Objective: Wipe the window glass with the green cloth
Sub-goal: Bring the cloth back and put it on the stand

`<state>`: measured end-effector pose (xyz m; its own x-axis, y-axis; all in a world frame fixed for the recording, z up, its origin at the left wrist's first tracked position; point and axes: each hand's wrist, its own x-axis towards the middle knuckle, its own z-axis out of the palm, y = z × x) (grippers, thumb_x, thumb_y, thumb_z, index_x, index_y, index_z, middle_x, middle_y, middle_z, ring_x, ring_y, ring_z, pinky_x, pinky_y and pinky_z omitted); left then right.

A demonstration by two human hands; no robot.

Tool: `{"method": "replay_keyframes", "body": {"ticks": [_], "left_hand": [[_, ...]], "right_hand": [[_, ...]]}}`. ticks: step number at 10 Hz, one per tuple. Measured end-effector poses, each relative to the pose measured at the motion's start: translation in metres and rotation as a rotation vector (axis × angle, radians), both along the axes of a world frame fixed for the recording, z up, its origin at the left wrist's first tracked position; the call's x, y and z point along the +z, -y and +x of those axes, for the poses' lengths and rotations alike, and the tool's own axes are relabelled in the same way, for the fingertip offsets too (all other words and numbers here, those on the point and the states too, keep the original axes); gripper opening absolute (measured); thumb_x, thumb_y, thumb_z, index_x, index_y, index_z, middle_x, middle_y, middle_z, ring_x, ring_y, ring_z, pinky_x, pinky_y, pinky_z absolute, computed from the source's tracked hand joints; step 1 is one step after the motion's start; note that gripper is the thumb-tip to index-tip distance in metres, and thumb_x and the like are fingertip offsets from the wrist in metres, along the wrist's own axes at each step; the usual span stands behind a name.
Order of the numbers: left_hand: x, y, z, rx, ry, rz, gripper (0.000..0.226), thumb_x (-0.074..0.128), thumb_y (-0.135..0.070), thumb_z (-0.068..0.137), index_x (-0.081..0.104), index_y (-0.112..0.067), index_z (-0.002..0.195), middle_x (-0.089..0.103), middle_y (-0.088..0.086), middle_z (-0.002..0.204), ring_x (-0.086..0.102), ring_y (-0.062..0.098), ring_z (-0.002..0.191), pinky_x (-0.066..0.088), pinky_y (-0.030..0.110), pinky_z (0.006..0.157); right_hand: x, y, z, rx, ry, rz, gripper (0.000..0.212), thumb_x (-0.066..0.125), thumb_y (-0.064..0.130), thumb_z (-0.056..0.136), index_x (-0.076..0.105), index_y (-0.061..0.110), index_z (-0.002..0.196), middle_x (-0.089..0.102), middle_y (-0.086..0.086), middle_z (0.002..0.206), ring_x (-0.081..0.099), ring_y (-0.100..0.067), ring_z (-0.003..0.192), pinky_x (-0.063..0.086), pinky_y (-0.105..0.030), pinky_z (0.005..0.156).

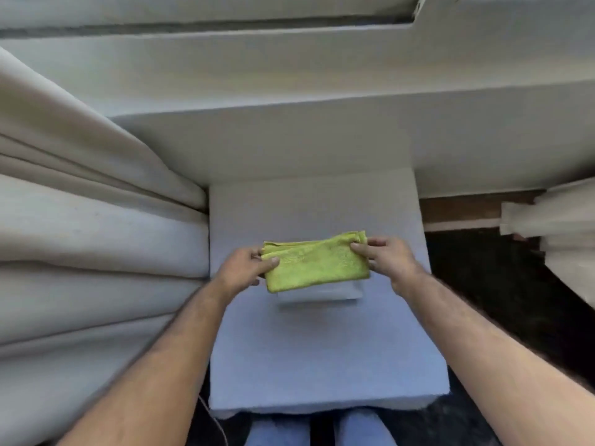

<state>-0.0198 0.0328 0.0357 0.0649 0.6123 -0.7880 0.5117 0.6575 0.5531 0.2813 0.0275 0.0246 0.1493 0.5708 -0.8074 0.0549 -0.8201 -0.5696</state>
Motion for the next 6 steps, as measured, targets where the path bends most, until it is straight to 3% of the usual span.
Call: {"method": "replay_keyframes", "body": {"ticks": [1, 2, 3, 5, 6], "left_hand": [[-0.049, 0.014, 0.012, -0.093, -0.17, 0.046, 0.024, 0.079, -0.031, 0.091, 0.077, -0.009, 0.1, 0.079, 0.019, 0.102, 0.074, 0.036, 0.099, 0.063, 0.042, 0.08], [-0.088, 0.021, 0.022, -0.191, -0.316, 0.086, 0.034, 0.078, -0.037, 0.091, 0.073, -0.003, 0.088, 0.077, 0.022, 0.092, 0.072, 0.037, 0.092, 0.058, 0.044, 0.083], [-0.118, 0.027, 0.032, -0.252, -0.439, 0.099, 0.031, 0.076, -0.043, 0.09, 0.066, -0.014, 0.083, 0.075, 0.015, 0.095, 0.07, 0.035, 0.095, 0.055, 0.038, 0.079], [-0.125, 0.018, 0.043, -0.521, -0.649, 0.142, 0.044, 0.07, -0.055, 0.09, 0.063, -0.017, 0.112, 0.071, 0.009, 0.11, 0.069, 0.034, 0.102, 0.047, 0.034, 0.071], [-0.091, 0.0, 0.04, -0.588, -0.665, 0.335, 0.046, 0.065, -0.056, 0.094, 0.059, -0.015, 0.115, 0.07, 0.008, 0.114, 0.068, 0.035, 0.107, 0.054, 0.04, 0.078]], "right_hand": [[-0.055, 0.026, -0.001, 0.0, 0.121, -0.044, 0.015, 0.085, 0.008, 0.086, 0.082, 0.009, 0.101, 0.081, -0.019, 0.11, 0.077, -0.036, 0.109, 0.064, -0.049, 0.099], [-0.091, 0.035, -0.005, 0.089, 0.249, -0.049, 0.014, 0.088, 0.016, 0.083, 0.084, 0.014, 0.096, 0.083, -0.011, 0.1, 0.078, -0.036, 0.106, 0.062, -0.048, 0.1], [-0.112, 0.037, -0.004, 0.26, 0.417, -0.033, 0.02, 0.087, 0.022, 0.083, 0.083, 0.013, 0.101, 0.077, -0.001, 0.089, 0.074, -0.03, 0.093, 0.052, -0.03, 0.083], [-0.111, 0.031, -0.005, 0.542, 0.712, 0.01, 0.031, 0.079, 0.026, 0.092, 0.054, 0.013, 0.105, 0.067, -0.009, 0.101, 0.065, -0.035, 0.097, 0.054, -0.042, 0.076], [-0.08, 0.014, -0.005, 0.699, 0.79, 0.22, 0.042, 0.072, 0.034, 0.098, 0.056, 0.008, 0.127, 0.062, -0.014, 0.132, 0.05, -0.037, 0.141, 0.049, -0.048, 0.108]]}}
